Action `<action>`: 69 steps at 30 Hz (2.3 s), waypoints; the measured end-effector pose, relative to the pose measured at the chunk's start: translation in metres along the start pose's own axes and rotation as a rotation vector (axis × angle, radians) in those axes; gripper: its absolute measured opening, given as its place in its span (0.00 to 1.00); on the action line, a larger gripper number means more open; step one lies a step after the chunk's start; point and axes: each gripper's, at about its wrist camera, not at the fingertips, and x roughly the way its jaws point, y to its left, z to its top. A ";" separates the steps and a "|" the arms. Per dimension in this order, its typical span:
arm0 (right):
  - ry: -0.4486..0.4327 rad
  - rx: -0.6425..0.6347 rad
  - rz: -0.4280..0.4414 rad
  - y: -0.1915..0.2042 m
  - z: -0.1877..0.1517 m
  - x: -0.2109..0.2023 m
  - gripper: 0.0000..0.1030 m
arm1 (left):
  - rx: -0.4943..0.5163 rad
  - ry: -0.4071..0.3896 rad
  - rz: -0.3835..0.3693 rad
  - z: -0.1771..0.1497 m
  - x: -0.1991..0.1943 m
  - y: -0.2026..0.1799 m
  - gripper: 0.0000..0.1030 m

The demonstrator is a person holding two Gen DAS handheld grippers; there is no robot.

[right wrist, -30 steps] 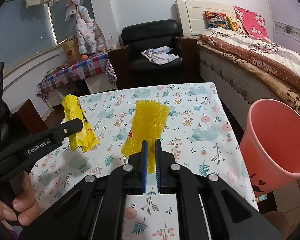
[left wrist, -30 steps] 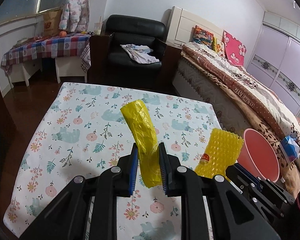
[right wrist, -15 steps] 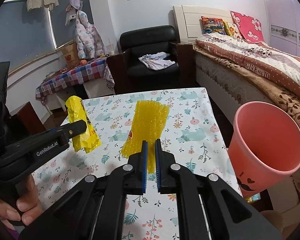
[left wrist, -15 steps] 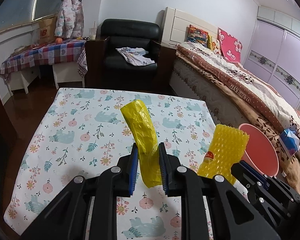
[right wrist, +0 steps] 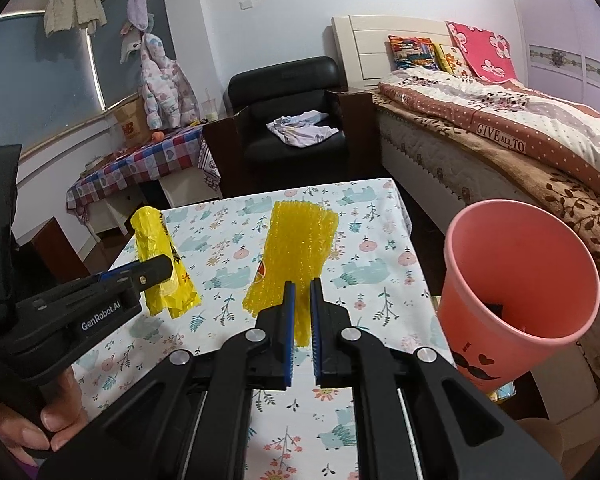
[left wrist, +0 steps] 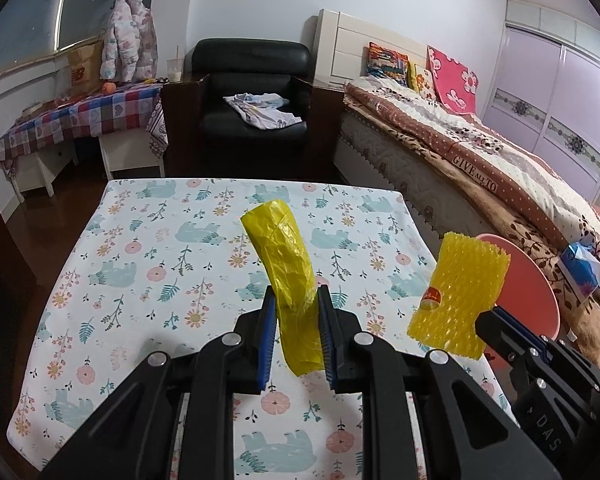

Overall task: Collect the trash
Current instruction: 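Carry the yellow bag and mesh sleeve in both tools over the pink bucket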

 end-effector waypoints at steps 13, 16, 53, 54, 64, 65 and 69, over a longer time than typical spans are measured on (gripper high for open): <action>-0.023 0.043 -0.027 -0.023 -0.002 -0.008 0.07 | 0.069 -0.011 -0.007 -0.005 0.004 -0.026 0.18; -0.026 0.056 -0.035 -0.030 -0.002 -0.009 0.07 | 0.093 -0.023 -0.009 -0.006 0.002 -0.033 0.18; -0.121 0.253 -0.260 -0.139 0.002 -0.037 0.07 | 0.202 -0.021 -0.110 -0.002 0.023 -0.094 0.18; -0.121 0.257 -0.263 -0.142 0.003 -0.037 0.07 | 0.207 -0.023 -0.113 -0.001 0.024 -0.097 0.18; -0.129 0.288 -0.300 -0.162 0.001 -0.043 0.07 | 0.256 -0.063 -0.168 0.009 0.026 -0.130 0.18; -0.129 0.291 -0.304 -0.164 0.000 -0.044 0.07 | 0.260 -0.066 -0.174 0.009 0.027 -0.134 0.18; -0.124 0.301 -0.314 -0.170 -0.003 -0.044 0.07 | 0.274 -0.073 -0.198 0.011 0.028 -0.150 0.18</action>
